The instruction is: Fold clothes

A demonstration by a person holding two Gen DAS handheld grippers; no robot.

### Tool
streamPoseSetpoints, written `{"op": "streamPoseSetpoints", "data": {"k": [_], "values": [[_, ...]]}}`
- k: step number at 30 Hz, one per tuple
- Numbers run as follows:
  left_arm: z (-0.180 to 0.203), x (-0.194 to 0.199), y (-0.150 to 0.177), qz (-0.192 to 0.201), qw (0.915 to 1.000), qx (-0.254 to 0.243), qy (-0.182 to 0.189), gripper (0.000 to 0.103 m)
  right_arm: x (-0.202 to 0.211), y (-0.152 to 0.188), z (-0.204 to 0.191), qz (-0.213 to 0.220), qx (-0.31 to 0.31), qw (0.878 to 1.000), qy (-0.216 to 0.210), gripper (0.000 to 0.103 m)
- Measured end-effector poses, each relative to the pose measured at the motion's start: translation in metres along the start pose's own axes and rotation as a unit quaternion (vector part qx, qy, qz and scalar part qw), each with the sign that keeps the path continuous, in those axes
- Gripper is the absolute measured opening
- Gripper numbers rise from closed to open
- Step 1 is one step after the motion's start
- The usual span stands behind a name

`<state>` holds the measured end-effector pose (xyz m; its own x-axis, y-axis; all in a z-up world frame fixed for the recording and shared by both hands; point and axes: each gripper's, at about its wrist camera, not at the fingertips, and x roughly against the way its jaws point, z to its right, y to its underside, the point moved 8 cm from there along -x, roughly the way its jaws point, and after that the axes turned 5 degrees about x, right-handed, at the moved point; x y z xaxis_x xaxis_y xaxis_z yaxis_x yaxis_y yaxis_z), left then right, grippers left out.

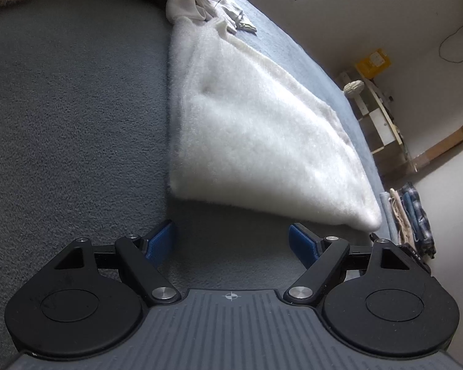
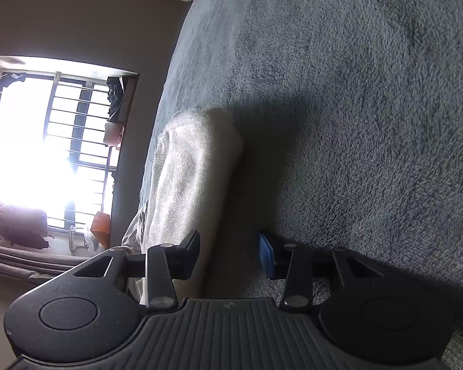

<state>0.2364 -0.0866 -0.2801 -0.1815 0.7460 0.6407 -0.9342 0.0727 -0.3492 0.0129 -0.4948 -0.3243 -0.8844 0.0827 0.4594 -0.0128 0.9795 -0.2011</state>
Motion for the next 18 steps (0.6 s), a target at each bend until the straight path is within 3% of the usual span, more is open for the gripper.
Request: {"op": "streamPoseSetpoints", "data": {"k": [18], "values": [[0.0029, 0.0000, 0.0039, 0.000, 0.9995, -0.023, -0.023, 0.081, 0.0000, -0.0023, 0.0026, 0.002, -0.005, 1.000, -0.003, 0.043]]}}
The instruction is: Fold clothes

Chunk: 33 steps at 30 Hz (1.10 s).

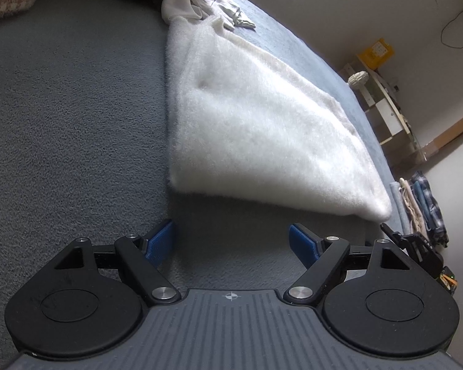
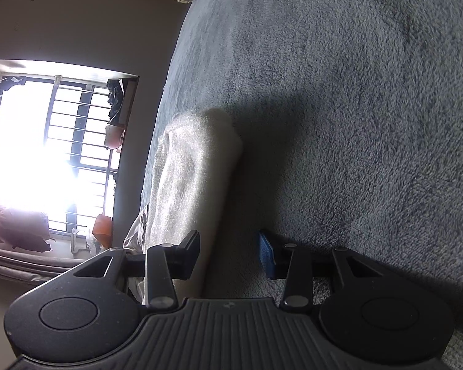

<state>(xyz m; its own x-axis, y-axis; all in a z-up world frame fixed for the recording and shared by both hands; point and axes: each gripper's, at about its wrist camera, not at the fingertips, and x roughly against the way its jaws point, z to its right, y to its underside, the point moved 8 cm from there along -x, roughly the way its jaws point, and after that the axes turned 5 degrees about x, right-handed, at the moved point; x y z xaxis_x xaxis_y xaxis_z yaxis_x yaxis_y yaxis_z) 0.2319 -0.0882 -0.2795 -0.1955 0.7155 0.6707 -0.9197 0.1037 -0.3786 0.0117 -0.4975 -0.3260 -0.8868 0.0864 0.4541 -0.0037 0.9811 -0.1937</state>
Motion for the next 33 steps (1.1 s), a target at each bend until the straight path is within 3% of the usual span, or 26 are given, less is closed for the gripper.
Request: {"op": "streamPoseSetpoints", "data": {"k": [33], "values": [[0.0017, -0.0002, 0.0017, 0.003, 1.0000, -0.005, -0.004, 0.083, 0.0006, -0.0012, -0.0001, -0.005, 0.021, 1.000, 0.005, 0.044]]}}
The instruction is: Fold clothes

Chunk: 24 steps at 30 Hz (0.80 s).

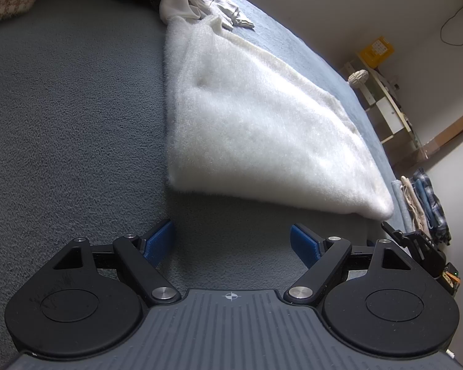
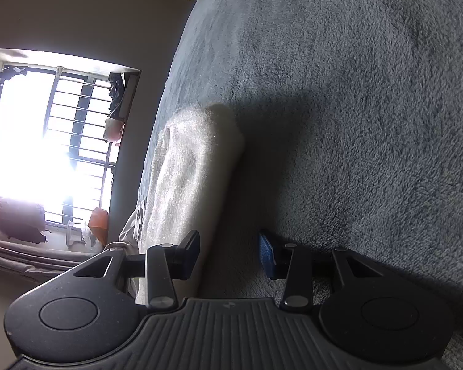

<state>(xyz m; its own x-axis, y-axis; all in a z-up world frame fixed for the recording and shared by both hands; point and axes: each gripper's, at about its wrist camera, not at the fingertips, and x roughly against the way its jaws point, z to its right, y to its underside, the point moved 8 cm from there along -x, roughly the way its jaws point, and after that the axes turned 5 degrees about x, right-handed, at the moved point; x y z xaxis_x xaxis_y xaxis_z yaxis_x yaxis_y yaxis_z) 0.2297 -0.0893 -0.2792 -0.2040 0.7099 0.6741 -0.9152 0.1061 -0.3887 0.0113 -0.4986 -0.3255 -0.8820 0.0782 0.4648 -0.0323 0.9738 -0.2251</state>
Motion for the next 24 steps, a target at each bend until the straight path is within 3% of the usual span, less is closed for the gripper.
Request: {"op": "streamPoseSetpoints", "data": {"k": [10, 15, 21, 24], "values": [[0.000, 0.000, 0.000, 0.000, 1.0000, -0.001, 0.001, 0.084, 0.000, -0.001, -0.001, -0.001, 0.005, 1.000, -0.001, 0.046], [-0.001, 0.000, -0.001, 0.000, 1.0000, -0.002, 0.001, 0.084, 0.000, 0.000, -0.005, -0.002, 0.015, 1.000, -0.004, 0.052], [0.000, 0.000, 0.000, 0.000, 1.0000, -0.003, 0.000, 0.084, -0.003, 0.004, -0.020, -0.010, 0.050, 0.999, -0.013, 0.077], [0.000, 0.000, 0.000, 0.001, 1.0000, -0.003, 0.000, 0.084, -0.004, 0.007, -0.030, -0.015, 0.066, 0.997, -0.026, 0.098]]}}
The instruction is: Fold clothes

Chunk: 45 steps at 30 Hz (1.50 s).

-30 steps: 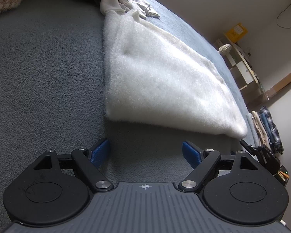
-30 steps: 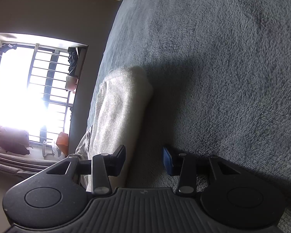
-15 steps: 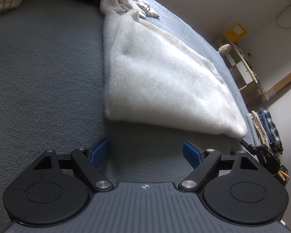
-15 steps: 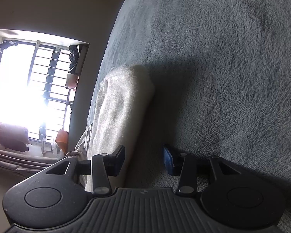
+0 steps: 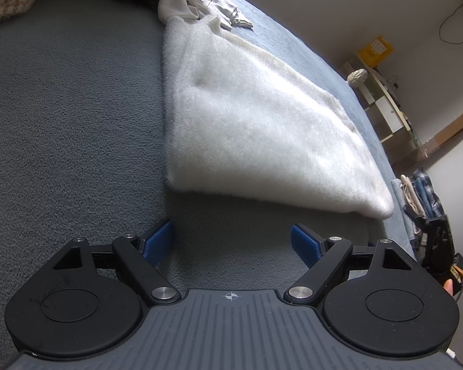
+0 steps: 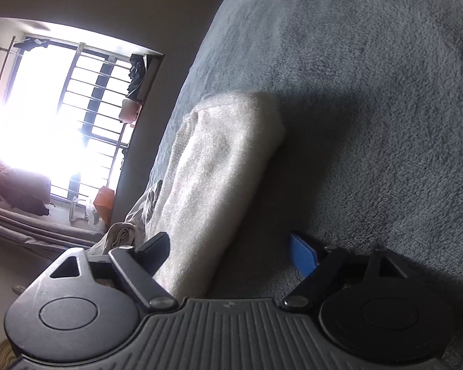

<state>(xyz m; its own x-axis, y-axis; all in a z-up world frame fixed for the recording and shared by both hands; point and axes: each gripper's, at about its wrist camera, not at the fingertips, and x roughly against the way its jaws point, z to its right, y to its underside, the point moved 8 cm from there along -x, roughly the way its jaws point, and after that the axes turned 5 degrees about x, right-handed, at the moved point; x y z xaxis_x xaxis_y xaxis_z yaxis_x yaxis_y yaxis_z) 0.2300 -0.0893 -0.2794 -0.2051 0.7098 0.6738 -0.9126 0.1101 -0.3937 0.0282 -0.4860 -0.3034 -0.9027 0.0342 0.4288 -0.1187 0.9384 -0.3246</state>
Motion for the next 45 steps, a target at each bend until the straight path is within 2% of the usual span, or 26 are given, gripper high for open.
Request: {"op": "streamPoseSetpoints", "data": {"k": [1, 9, 15, 21, 32, 38, 45], "values": [[0.000, 0.000, 0.000, 0.000, 1.0000, 0.001, 0.000, 0.084, 0.000, 0.001, -0.003, -0.001, 0.006, 1.000, -0.001, 0.103], [0.001, 0.000, 0.000, 0.000, 1.0000, 0.002, 0.002, 0.085, -0.002, 0.000, -0.006, 0.000, 0.011, 1.000, 0.026, 0.103], [0.001, 0.000, 0.000, 0.000, 1.0000, 0.001, 0.002, 0.085, -0.005, 0.005, -0.011, 0.001, 0.037, 0.998, 0.058, 0.103], [0.000, 0.000, -0.001, -0.001, 1.0000, 0.001, 0.002, 0.085, -0.008, 0.008, -0.013, 0.000, 0.052, 0.996, 0.071, 0.103], [0.000, 0.001, 0.000, 0.002, 1.0000, 0.002, 0.004, 0.086, -0.006, 0.008, -0.012, 0.007, 0.058, 0.997, 0.044, 0.103], [-0.005, 0.006, -0.002, 0.014, 0.9997, 0.012, 0.018, 0.086, -0.001, 0.001, -0.011, -0.006, 0.034, 0.999, 0.028, 0.103], [-0.016, 0.005, -0.011, 0.030, 0.9957, 0.069, 0.055, 0.087, 0.000, -0.004, -0.014, -0.017, -0.010, 1.000, 0.001, 0.103]]}}
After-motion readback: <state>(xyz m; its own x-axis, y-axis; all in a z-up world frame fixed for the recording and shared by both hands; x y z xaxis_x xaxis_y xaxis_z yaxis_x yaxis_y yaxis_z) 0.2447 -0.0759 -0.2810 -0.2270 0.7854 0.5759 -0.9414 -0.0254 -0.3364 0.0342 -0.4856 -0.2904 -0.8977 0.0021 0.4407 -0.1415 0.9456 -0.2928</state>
